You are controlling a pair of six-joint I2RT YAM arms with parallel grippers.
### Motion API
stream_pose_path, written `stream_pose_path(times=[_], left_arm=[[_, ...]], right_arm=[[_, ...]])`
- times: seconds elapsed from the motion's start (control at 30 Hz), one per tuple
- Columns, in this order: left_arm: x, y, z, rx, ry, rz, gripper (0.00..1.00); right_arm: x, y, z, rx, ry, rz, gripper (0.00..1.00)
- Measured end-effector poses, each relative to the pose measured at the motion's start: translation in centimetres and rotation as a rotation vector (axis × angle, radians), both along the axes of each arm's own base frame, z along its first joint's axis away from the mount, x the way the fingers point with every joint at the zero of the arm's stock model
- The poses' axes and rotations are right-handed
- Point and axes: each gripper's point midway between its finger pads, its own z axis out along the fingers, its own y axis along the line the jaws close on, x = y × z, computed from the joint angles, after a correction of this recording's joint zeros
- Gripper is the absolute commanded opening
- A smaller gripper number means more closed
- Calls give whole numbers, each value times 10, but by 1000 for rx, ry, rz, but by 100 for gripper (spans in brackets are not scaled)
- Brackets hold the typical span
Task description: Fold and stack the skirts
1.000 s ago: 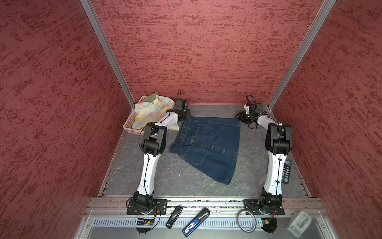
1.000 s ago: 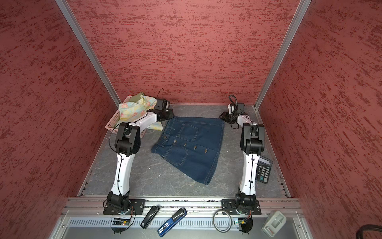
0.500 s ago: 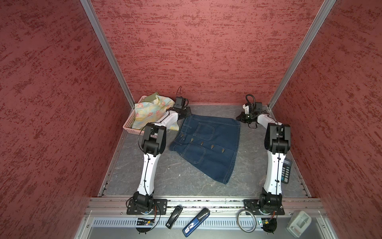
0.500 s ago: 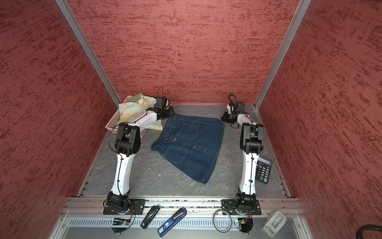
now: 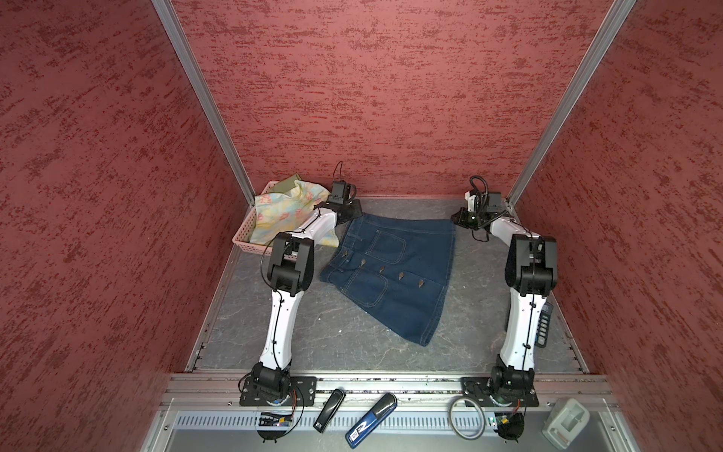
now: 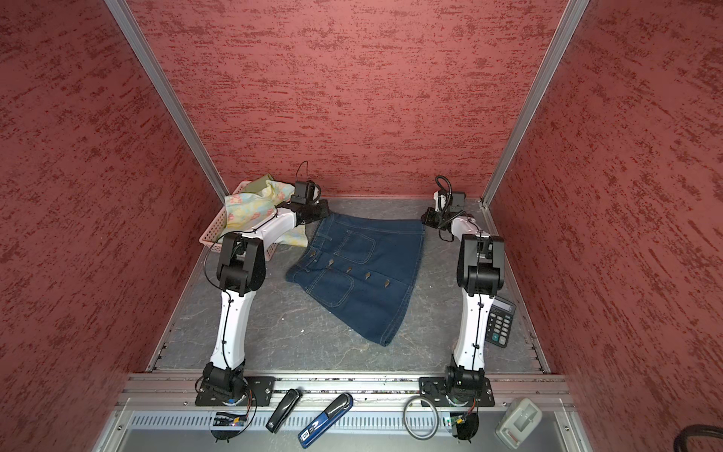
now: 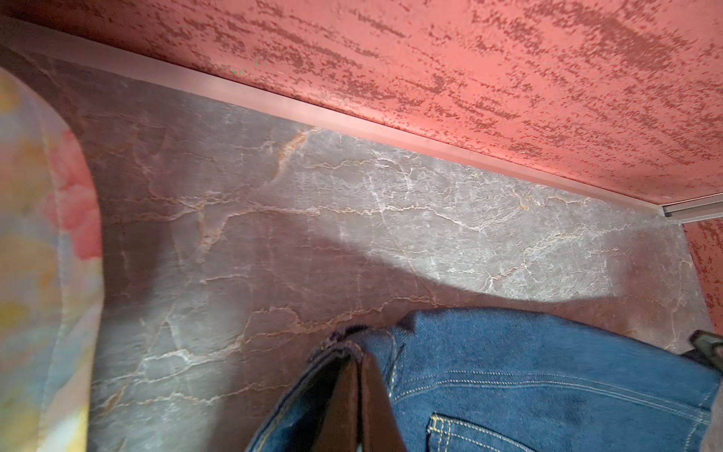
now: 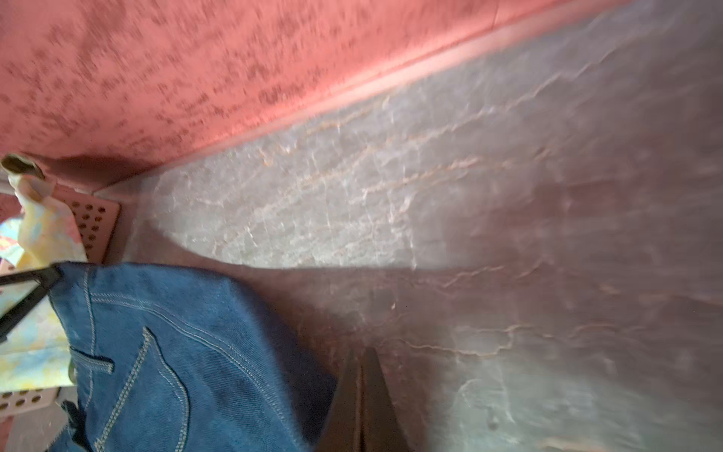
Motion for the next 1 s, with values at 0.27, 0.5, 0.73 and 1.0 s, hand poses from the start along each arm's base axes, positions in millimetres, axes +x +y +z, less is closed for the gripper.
stream_pose_path(times=[0.27,0.5,0.73,1.0], left_arm=[[1,-3,24,-28,-43,-16,0],[-11,-2,64,-50,-97,-26,0],[-34,2,110,-72,-177,-49,0],[-69,14,101,-72,-188,-63,0]], right_arm=[[22,-31,60,-54,-134,-97,0],[44,-42,120,-81,-280,-123,0],[30,-36,137,-71,-350,-112,0],[-43,-18,175,-59,-445,-79,0]])
